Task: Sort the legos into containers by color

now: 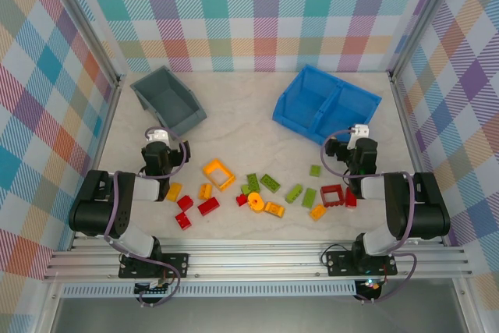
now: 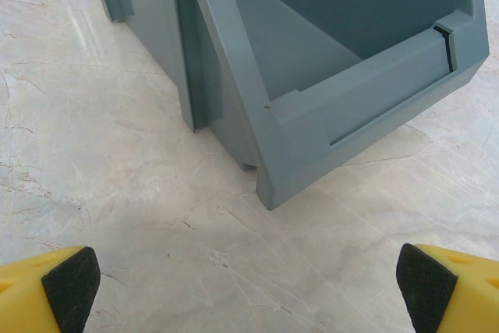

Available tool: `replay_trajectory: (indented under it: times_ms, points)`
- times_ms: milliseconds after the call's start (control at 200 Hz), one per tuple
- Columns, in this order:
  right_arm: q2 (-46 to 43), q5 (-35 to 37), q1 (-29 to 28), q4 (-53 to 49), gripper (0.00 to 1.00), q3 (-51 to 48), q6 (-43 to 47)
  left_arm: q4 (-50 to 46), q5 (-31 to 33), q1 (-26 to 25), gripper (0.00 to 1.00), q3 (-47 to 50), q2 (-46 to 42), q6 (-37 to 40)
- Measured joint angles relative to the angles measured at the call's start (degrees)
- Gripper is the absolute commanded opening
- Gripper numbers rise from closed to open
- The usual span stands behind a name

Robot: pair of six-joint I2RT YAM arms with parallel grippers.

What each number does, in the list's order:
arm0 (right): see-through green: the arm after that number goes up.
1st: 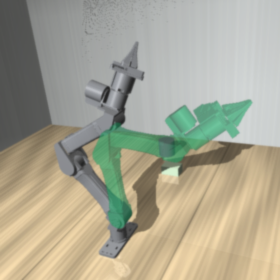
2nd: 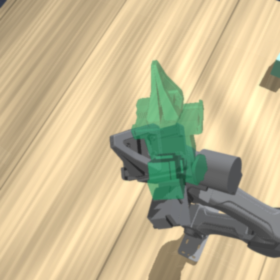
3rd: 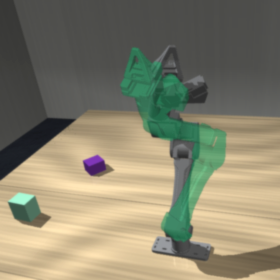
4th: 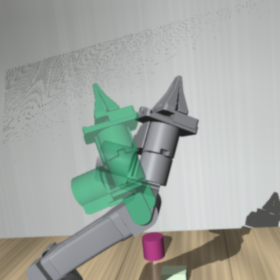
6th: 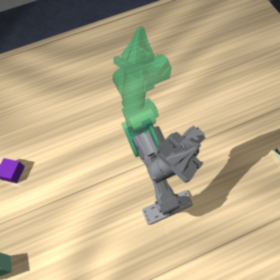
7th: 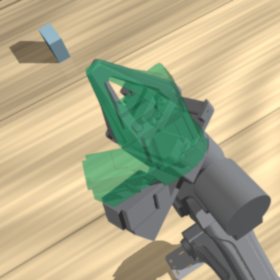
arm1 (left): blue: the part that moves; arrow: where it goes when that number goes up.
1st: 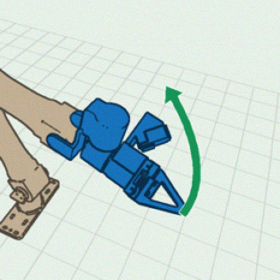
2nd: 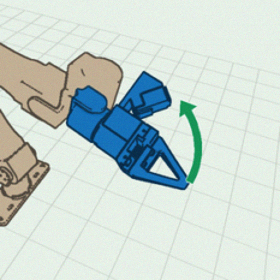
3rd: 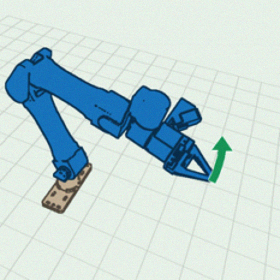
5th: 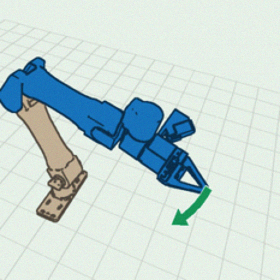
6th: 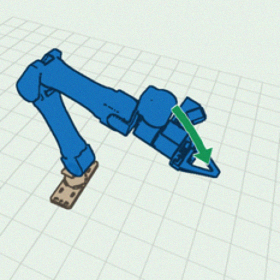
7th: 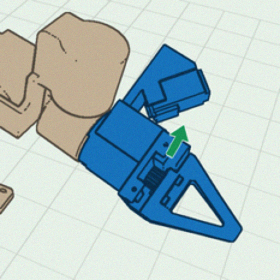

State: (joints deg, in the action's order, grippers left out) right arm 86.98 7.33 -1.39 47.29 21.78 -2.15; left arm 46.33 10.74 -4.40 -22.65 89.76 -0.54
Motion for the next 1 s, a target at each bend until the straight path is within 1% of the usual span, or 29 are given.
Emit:
replay_trajectory:
  times_ms: [160, 190, 240, 315, 415, 480, 515, 530, 610, 630, 680, 780, 850, 925, 1000]
  points:
    - [-0.2, 0.0, 0.0, -0.4, 1.00, 0.1, 0.0, -0.3, -0.1, 0.0, 1.00, 0.0, -0.4, 0.1]
    - [-0.7, -0.1, 0.0, -1.5, 1.00, 0.2, 0.0, -1.7, -0.1, -0.2, 1.00, 0.0, -1.4, 0.2]
    - [-3.1, 0.1, 0.0, -6.0, 1.00, 0.9, -0.2, -7.1, 0.5, -0.8, 1.00, -0.4, -5.3, 0.3]
    - [-10.5, 0.7, 0.0, -12.3, 1.00, 1.9, -0.4, -16.0, 2.0, -2.1, 1.00, -2.6, -14.6, 0.2]
    - [-24.5, 2.8, -0.1, -22.8, 1.00, 6.5, -2.0, -25.1, 5.3, -6.0, 1.00, -8.6, -27.5, 0.0]
    - [-31.5, 3.6, -0.1, -31.2, 1.00, 14.2, -4.2, -31.5, 8.4, -8.1, 1.00, -14.7, -33.6, -1.4]
    - [-33.2, 3.6, -0.1, -35.5, 1.00, 19.2, -5.9, -36.6, 10.4, -8.8, 1.00, -19.3, -35.2, -3.4]
    - [-33.7, 3.6, -0.1, -37.6, 1.00, 22.1, -7.5, -39.4, 11.3, -8.9, 1.00, -21.9, -35.4, -5.4]
    - [-33.0, 3.1, -0.1, -49.0, 1.00, 36.5, -15.9, -54.2, 14.9, -8.4, 1.00, -35.6, -33.2, -13.2]
    - [-32.3, 2.8, -0.1, -51.4, 0.95, 39.4, -17.4, -56.6, 15.2, -8.1, 1.00, -38.2, -32.3, -14.7]
    - [-30.2, 0.1, -0.1, -57.2, 0.87, 46.0, -20.9, -62.9, 13.4, -6.1, 1.00, -43.8, -29.7, -18.0]
    - [-22.1, -5.3, 0.0, -69.8, 0.81, 57.2, -24.4, -75.6, 8.6, -0.5, 0.95, -51.8, -21.6, -23.6]
    - [-15.6, -8.2, 0.0, -76.0, 0.79, 61.3, -25.9, -82.2, 5.9, 2.5, 0.93, -55.8, -13.9, -26.1]
    - [-9.5, -11.1, 0.0, -81.4, 0.78, 61.9, -26.6, -86.6, 4.2, 4.2, 0.93, -57.5, -5.7, -27.6]
    - [-4.1, -13.5, -0.3, -86.7, 0.78, 62.0, -27.0, -91.4, 3.2, 5.4, 0.89, -59.5, 1.5, -28.3]
